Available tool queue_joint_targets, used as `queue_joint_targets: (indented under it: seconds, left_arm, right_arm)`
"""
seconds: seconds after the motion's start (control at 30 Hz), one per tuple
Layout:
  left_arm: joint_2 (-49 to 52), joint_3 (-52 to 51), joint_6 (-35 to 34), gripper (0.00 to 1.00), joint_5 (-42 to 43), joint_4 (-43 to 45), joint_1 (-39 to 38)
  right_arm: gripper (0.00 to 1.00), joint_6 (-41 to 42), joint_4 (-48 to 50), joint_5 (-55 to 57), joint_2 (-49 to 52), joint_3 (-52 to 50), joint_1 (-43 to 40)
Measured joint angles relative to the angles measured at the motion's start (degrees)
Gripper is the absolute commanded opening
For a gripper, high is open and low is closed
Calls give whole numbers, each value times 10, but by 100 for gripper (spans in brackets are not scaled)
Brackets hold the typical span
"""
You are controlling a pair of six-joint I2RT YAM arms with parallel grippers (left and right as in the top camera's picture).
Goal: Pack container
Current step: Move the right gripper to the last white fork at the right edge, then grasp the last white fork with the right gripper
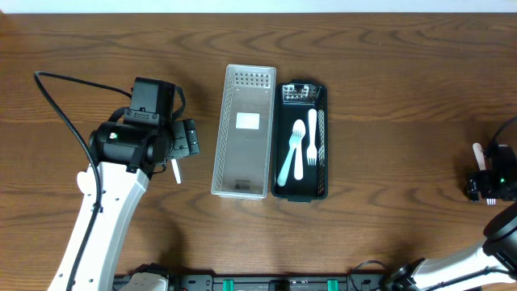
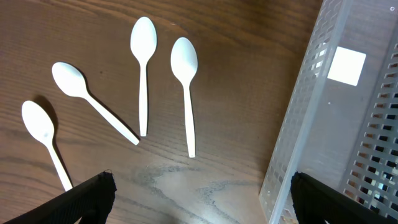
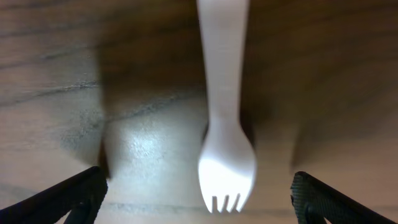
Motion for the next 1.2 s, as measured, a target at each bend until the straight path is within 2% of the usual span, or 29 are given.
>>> queue_joint_targets:
  seconds: [0.3, 0.63, 0.93, 1.2]
  left_arm:
    - [0, 0, 0, 92, 0, 0, 0]
    - [0, 0, 0, 92, 0, 0, 0]
    - [0, 0, 0, 92, 0, 0, 0]
    - [0, 0, 0, 92, 0, 0, 0]
  right_arm:
    - [94, -4, 1, -9, 2, 2, 0]
    - [74, -8, 15, -47, 5, 2, 0]
    - [65, -6, 15, -57, 7, 2, 0]
    - [51, -2, 14, -62, 7, 2, 0]
